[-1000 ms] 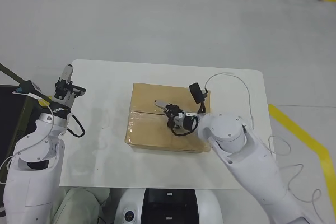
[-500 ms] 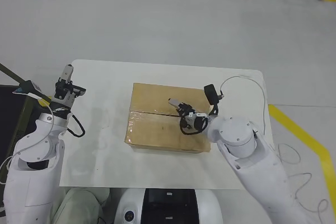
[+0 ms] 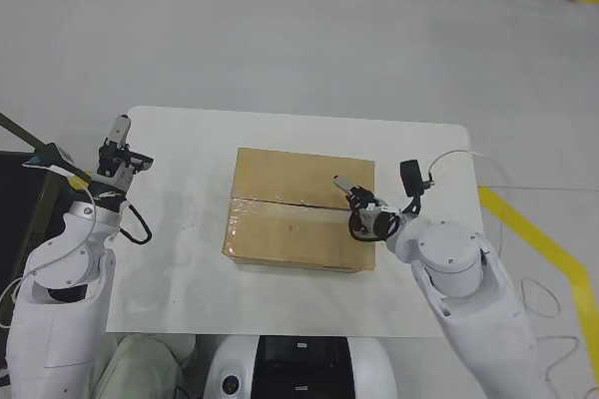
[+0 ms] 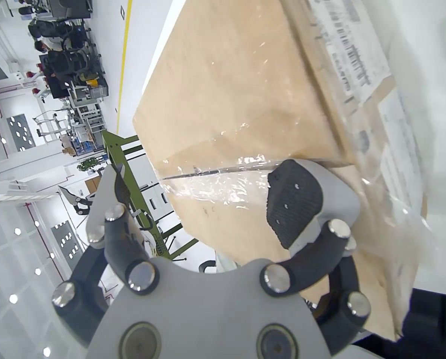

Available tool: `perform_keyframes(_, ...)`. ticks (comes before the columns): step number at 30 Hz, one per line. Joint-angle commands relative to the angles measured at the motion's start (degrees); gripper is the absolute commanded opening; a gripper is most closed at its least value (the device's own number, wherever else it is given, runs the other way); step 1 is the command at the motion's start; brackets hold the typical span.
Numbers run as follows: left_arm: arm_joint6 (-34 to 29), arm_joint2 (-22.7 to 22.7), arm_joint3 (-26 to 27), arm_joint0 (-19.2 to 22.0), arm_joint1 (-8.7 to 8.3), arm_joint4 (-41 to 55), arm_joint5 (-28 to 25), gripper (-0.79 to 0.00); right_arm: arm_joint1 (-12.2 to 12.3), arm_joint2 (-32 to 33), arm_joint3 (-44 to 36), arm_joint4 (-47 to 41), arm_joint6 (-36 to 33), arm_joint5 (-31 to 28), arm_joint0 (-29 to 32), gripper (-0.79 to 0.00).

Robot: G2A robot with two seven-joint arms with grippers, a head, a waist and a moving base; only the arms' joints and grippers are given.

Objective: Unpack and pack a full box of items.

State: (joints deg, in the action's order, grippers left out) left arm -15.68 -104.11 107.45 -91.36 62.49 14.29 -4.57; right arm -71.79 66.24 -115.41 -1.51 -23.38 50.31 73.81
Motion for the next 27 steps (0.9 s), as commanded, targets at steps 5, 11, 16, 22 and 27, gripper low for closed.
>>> perform_keyframes(5,0.0,0.0,0.0,0.0,0.0,0.0,0.0,0.0,0.4,3.3,-0.8,-1.3,0.6,-1.7,2.7,0.0)
perform_keyframes(11,0.0,0.0,0.0,0.0,0.0,0.0,0.0,0.0,0.8,6.4,-1.2,-2.3,1.0,-3.1,4.9,0.0)
perform_keyframes(16,0.0,0.0,0.0,0.0,0.0,0.0,0.0,0.0,1.0,8.3,-0.4,-3.5,1.4,-4.0,5.8,0.0)
perform_keyframes(22,0.0,0.0,0.0,0.0,0.0,0.0,0.0,0.0,1.1,10.5,0.0,-5.0,2.8,-5.3,7.4,0.0)
perform_keyframes(27,0.0,0.0,0.0,0.0,0.0,0.0,0.0,0.0,1.2,12.4,-1.5,-5.8,4.7,-6.6,9.6,0.0)
